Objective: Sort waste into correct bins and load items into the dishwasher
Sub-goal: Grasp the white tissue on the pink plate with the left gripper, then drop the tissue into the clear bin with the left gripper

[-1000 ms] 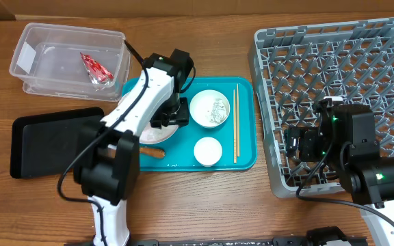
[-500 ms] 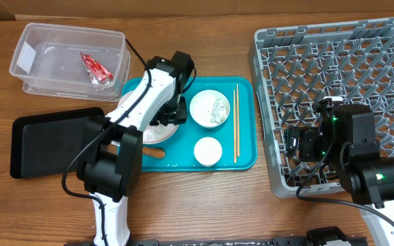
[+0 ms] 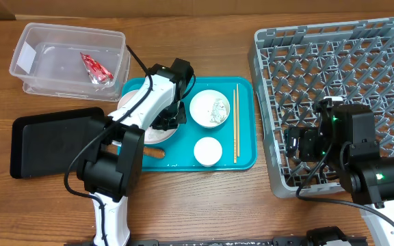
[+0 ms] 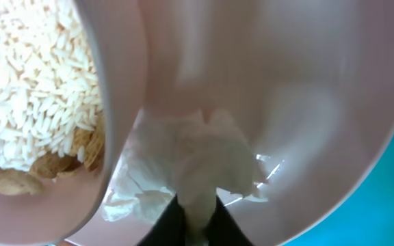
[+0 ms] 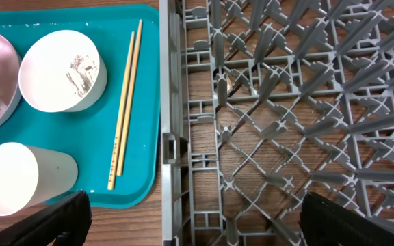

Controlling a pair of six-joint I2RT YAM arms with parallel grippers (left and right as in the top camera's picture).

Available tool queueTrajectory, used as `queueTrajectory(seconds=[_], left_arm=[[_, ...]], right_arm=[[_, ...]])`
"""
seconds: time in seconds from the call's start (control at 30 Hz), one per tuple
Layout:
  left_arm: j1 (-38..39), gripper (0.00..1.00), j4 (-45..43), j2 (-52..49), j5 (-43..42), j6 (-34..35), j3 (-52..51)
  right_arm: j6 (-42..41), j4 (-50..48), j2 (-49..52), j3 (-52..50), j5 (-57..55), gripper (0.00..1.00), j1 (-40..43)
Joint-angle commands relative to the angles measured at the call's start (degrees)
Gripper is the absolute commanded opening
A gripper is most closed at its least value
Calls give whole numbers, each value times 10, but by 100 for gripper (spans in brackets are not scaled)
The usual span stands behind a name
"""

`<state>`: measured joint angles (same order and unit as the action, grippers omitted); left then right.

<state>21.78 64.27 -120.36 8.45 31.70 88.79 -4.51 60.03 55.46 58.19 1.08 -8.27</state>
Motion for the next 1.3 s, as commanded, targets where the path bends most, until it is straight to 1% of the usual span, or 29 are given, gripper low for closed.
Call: queueTrajectory(seconds=[0.0, 0.07, 0.17, 0.27, 0.37, 0.5, 0.6, 0.63, 0.67, 0.83, 0.87, 0.93, 0.97, 1.0, 1.03, 1.13, 1.2, 1.27], left_arm=[[0, 4, 12, -2, 8, 5, 10], [0, 4, 34, 10, 7, 5, 31], [0, 4, 44, 43, 8, 2, 50], [-4, 4, 42, 91, 14, -7, 64], [-16, 4, 25, 141, 31, -31, 77], [-58, 4, -40, 196, 77, -35, 79], [-96, 4, -102, 201, 98, -35, 79], [-125, 4, -150, 193, 96, -48, 78], [-140, 4, -171, 185, 95, -51, 78], [-194, 4, -224, 140, 95, -51, 78], [-212, 4, -234, 119, 95, -51, 78], [-227, 9, -242, 101, 87, -49, 78], [-233, 16, -246, 95, 78, -49, 78], [-238, 27, -249, 90, 70, -49, 78], [-243, 29, -252, 86, 59, -49, 78], [-251, 33, -257, 88, 28, -59, 81], [-250, 33, -250, 98, -10, -77, 93], [-245, 35, -234, 112, -61, -80, 106]], right_arm=[[-2, -1, -2, 19, -2, 100, 3], [-2, -1, -2, 19, -2, 100, 3], [-2, 0, -2, 19, -2, 100, 3], [-2, -1, -2, 19, -2, 100, 3], [-2, -1, -2, 19, -2, 100, 3], [-2, -1, -2, 19, -2, 100, 3], [-2, -1, -2, 19, -2, 100, 3], [-2, -1, -2, 19, -2, 100, 3], [-2, -1, -2, 19, -2, 100, 3], [-2, 1, -1, 19, -2, 100, 3], [-2, 1, -1, 19, -2, 100, 3], [-2, 1, -1, 19, -2, 100, 3], [-2, 1, -1, 19, -2, 100, 3], [-2, 2, -1, 19, -2, 100, 3], [-2, 1, -1, 19, -2, 100, 3], [-2, 2, -1, 19, -2, 100, 3], [-2, 2, -1, 19, -2, 100, 3], [-2, 2, -1, 19, -2, 100, 3]])
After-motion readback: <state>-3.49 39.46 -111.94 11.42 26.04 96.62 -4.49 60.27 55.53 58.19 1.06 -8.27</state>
